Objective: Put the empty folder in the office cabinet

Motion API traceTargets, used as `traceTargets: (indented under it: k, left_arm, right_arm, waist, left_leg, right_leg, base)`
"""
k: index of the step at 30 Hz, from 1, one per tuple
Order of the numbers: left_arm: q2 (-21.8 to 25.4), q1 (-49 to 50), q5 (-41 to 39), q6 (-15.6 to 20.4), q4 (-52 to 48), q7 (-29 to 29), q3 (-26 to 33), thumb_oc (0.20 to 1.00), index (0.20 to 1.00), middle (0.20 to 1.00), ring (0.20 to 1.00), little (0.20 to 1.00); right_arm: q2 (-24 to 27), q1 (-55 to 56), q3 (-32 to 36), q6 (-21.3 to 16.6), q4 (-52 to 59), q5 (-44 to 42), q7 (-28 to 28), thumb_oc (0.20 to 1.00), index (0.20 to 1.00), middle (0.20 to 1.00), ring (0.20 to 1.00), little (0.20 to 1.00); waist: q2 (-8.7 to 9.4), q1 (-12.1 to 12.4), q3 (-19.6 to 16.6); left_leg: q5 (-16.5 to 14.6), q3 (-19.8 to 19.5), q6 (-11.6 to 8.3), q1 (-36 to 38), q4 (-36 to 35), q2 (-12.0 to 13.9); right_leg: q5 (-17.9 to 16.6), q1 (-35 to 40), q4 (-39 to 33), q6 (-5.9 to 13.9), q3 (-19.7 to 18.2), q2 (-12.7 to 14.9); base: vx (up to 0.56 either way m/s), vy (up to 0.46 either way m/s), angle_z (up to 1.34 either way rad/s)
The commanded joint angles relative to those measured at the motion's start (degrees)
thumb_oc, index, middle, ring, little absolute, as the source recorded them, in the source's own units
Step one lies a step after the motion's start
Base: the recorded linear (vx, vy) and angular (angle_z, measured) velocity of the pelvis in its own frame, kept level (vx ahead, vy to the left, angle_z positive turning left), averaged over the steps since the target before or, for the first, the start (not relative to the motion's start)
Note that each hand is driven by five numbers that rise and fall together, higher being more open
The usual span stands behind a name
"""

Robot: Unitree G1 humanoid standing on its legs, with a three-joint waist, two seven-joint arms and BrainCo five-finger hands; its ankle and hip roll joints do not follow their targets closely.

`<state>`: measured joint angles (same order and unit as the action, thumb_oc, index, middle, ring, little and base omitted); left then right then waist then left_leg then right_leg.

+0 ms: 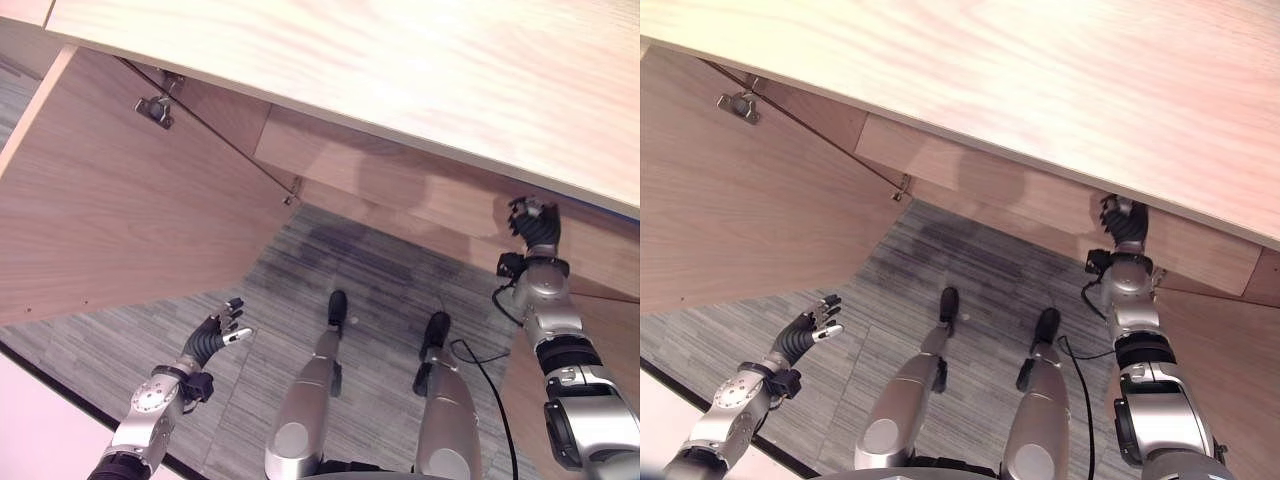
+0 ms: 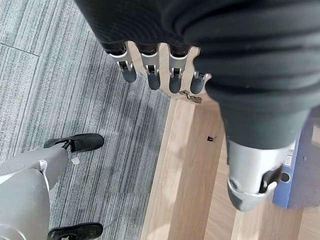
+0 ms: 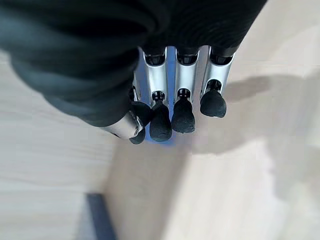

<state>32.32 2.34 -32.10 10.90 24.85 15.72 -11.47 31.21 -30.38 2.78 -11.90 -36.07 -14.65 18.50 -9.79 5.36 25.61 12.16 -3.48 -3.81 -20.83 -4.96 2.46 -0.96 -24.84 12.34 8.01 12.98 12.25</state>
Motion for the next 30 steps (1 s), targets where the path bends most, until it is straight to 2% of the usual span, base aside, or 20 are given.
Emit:
traceTargets:
  k: [1, 6, 13, 23, 30]
  left_arm:
    - [2.1, 0.2, 2.0, 1.3, 1.1, 0.3, -0.5, 1.000, 1.000, 1.000, 1.000, 1.000]
    - [1.9, -0.1, 2.4, 1.5, 1.3, 0.2, -0.9, 1.000, 1.000, 1.000, 1.000, 1.000]
    - [2.4, 0.0, 0.6, 1.3, -0.4, 0.7, -0.6, 1.000, 1.000, 1.000, 1.000, 1.000]
    - [6.8, 1.2, -3.4, 1.5, -6.6, 2.1, -0.8, 1.000, 1.000, 1.000, 1.000, 1.000]
    - [11.1, 1.7, -6.5, 1.5, -11.4, 3.1, -1.7, 1.000, 1.000, 1.000, 1.000, 1.000]
  right_arm:
    - [2.5, 1.4, 1.2, -3.8, 4.4, -0.2, 1.8, 0.200, 0.200, 0.200, 0.200, 0.200]
    - [2.9, 1.4, 1.9, -4.0, 5.1, 0.2, 2.4, 0.200, 0.200, 0.200, 0.200, 0.200]
    - [3.0, -1.1, 0.2, -2.5, -0.7, -0.7, 1.5, 0.200, 0.200, 0.200, 0.200, 0.200]
    - [6.5, -9.4, -4.4, -0.3, -13.2, -4.1, -0.4, 0.200, 0.200, 0.200, 0.200, 0.200]
    - [11.8, -17.4, -9.5, 1.3, -21.0, -5.8, -1.7, 0.200, 0.200, 0.200, 0.200, 0.200]
  waist:
    - [1.85, 0.4, -1.1]
    - [2.10, 0.4, -1.1]
    - [1.77, 0.7, -0.8]
    - [-0.22, 2.0, 0.1]
    - [-2.00, 3.0, 1.2]
  left_leg:
    - [-7.5, -2.1, -2.81, 1.2, 2.3, 3.0]
    - [-8.0, -2.0, -2.84, 1.5, 2.2, 3.0]
    - [-8.0, -1.9, -2.70, 1.5, 2.4, 2.8]
    - [-7.7, -1.9, -2.65, 0.4, 2.9, 2.3]
    - [-7.0, -2.3, -2.80, -2.0, 3.3, 1.7]
  right_leg:
    - [-0.3, -1.3, -1.0, 2.72, -3.1, 0.9]
    - [0.1, -1.3, -0.8, 2.75, -3.2, 0.8]
    - [0.1, -1.4, -0.7, 2.67, -3.5, 0.8]
    - [-0.1, -2.6, -0.1, 2.59, -3.5, 1.2]
    - [-0.2, -4.8, 1.0, 2.81, -3.2, 1.7]
  base:
    - [0.00, 0.000, 0.00]
    - [0.00, 0.000, 0.00]
    - [0.00, 0.000, 0.00]
    - [0.00, 0.000, 0.00]
    - [0.00, -0.002, 0.02]
